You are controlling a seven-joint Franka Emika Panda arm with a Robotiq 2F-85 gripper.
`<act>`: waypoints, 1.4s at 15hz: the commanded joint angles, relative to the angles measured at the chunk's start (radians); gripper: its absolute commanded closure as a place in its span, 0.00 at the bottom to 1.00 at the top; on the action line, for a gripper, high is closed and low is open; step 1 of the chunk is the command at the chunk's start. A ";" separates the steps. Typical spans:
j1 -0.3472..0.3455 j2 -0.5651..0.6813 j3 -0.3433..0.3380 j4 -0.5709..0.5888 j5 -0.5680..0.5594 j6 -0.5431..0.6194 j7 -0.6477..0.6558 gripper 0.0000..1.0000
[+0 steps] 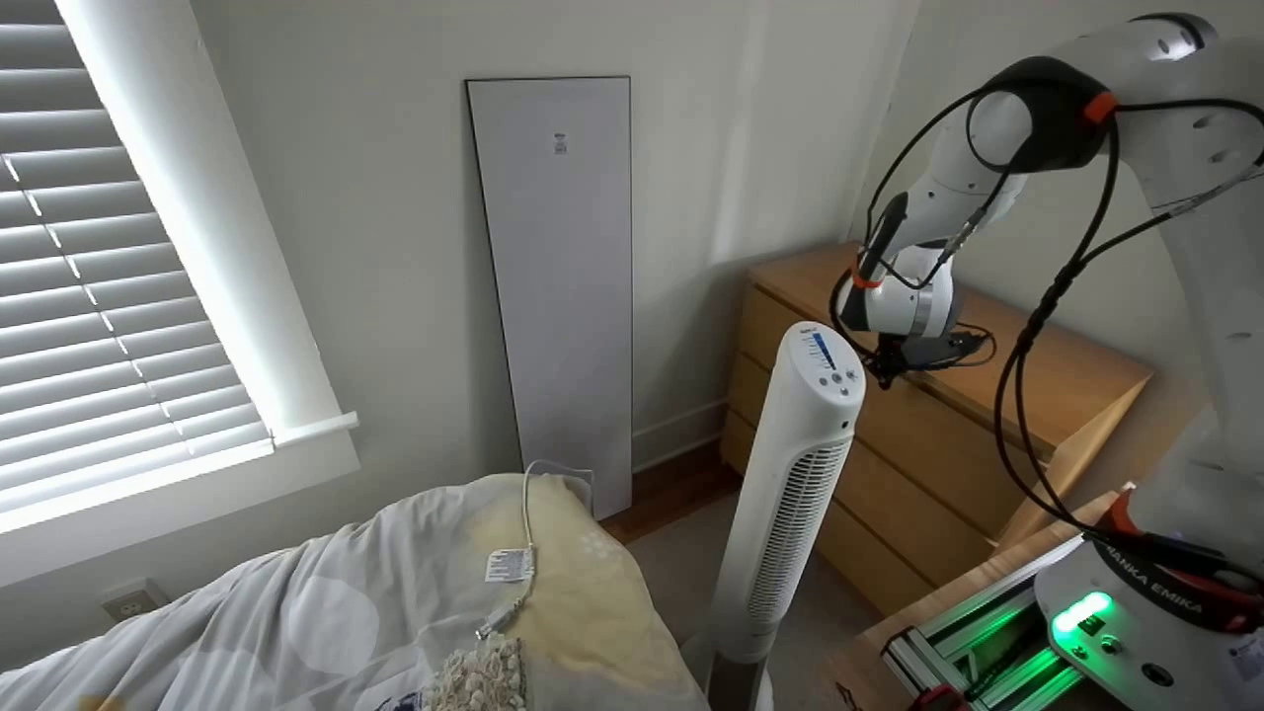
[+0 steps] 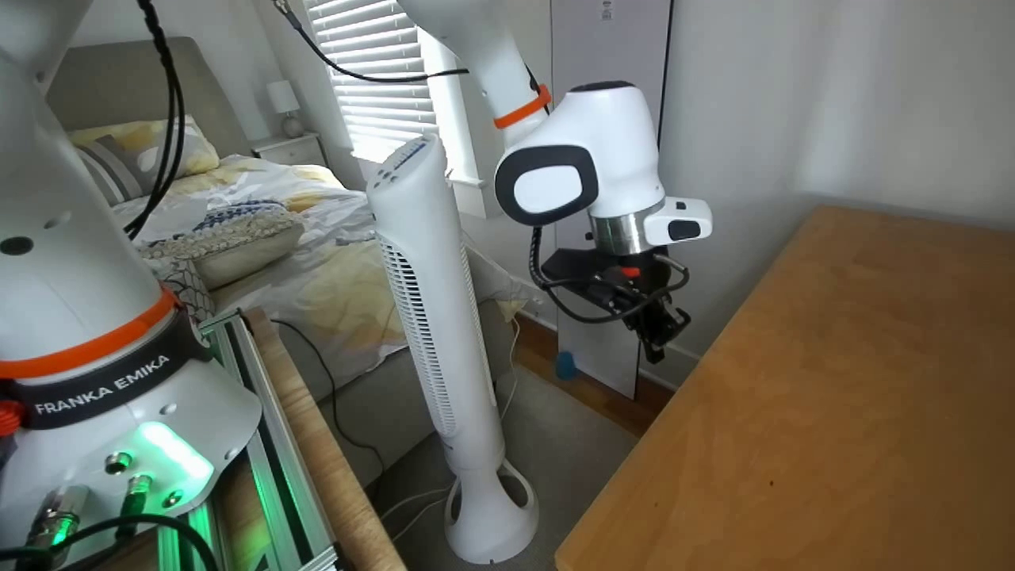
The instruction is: Close the top drawer
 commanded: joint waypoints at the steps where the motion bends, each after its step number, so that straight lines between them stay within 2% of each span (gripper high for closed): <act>1: 0.071 -0.175 -0.063 -0.084 -0.203 -0.174 0.222 1.00; 2: 0.085 -0.216 -0.075 -0.084 -0.253 -0.229 0.266 1.00; 3: 0.072 -0.273 -0.061 -0.088 -0.335 -0.272 0.338 1.00; 5: 0.013 -0.387 -0.002 -0.095 -0.488 -0.336 0.456 1.00; 8: -0.060 -0.542 0.091 -0.115 -0.599 -0.416 0.534 1.00; 12: -0.162 -0.714 0.220 -0.159 -0.600 -0.498 0.520 1.00; 16: -0.220 -0.854 0.287 -0.208 -0.573 -0.578 0.482 1.00; 17: -0.229 -0.895 0.295 -0.225 -0.564 -0.597 0.460 0.74; 18: -0.236 -0.927 0.299 -0.237 -0.560 -0.621 0.440 0.73; 19: -0.243 -0.969 0.299 -0.247 -0.561 -0.669 0.414 0.68; 21: -0.249 -1.046 0.292 -0.268 -0.554 -0.754 0.336 0.53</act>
